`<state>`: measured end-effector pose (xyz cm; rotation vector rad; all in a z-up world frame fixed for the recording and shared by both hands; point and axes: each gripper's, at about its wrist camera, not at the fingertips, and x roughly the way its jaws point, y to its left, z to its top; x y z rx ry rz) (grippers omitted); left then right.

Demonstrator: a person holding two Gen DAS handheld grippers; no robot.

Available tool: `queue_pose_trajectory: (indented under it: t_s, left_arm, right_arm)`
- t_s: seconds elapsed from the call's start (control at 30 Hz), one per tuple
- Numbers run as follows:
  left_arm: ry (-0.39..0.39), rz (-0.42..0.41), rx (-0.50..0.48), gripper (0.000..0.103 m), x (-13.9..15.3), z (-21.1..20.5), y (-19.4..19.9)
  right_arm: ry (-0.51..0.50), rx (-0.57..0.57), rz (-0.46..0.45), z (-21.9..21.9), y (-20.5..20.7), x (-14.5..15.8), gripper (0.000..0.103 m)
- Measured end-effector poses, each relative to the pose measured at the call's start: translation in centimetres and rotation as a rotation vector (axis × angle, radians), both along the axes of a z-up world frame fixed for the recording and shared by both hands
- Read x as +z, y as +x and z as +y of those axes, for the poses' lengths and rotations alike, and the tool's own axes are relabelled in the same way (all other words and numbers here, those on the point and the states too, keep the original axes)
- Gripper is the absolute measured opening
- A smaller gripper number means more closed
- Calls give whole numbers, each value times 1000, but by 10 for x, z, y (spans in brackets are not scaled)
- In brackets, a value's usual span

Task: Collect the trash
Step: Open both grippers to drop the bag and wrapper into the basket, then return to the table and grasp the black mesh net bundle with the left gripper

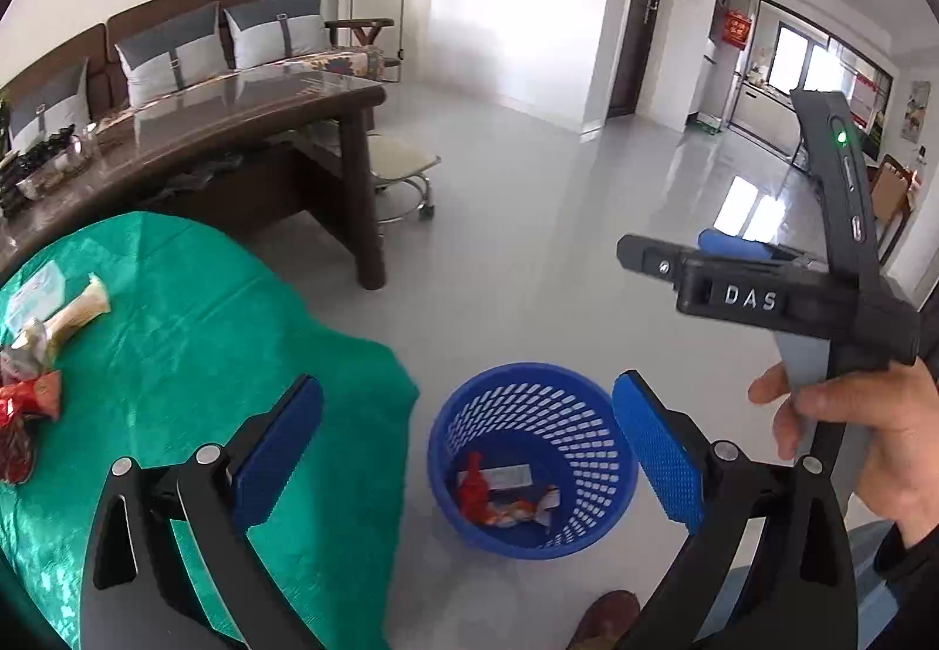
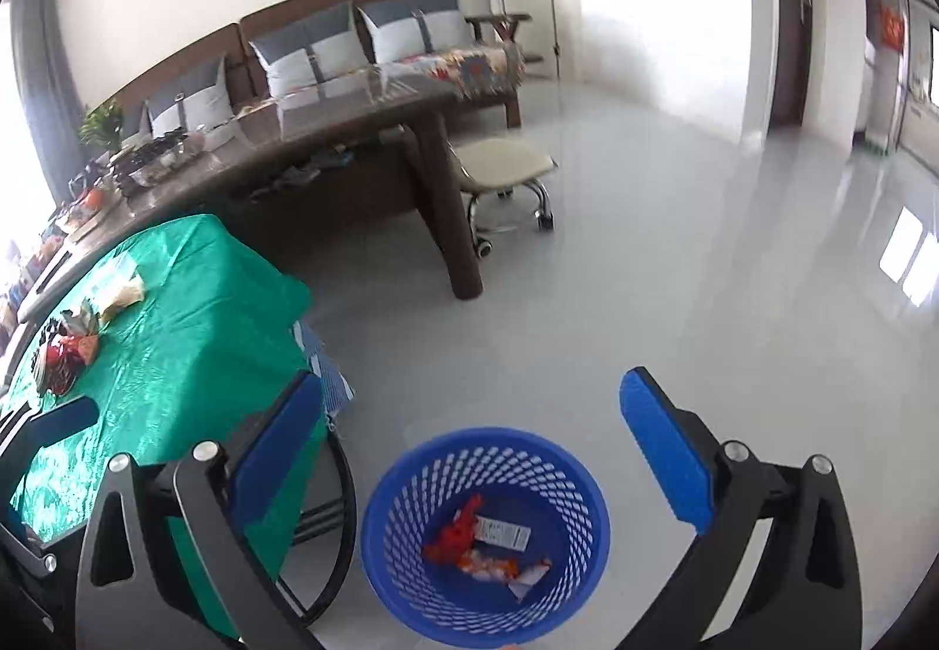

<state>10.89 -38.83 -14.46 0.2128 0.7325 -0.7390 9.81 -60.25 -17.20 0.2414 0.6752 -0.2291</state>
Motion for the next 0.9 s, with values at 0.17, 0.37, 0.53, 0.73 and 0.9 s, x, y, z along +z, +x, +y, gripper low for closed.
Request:
queue_pose_trajectory:
  t_s: [0.17, 0.37, 0.53, 0.73, 0.9]
  left_arm:
    - [-13, 63, 117, 98, 9, 63, 3]
    - [15, 105, 234, 98, -6, 151, 14]
    - [44, 138, 375, 98, -18, 238, 28]
    - [78, 137, 552, 98, -22, 331, 39]
    - [48, 172, 631, 98, -27, 384, 56]
  right_arm:
    - [-10, 70, -53, 46, 5, 17, 98]
    - [-69, 183, -79, 123, 22, 32, 98]
    - [-83, 318, -25, 196, 47, 15, 98]
    - [-51, 511, 76, 302, 66, -17, 98]
    - [-107, 632, 150, 366, 69, -39, 98]
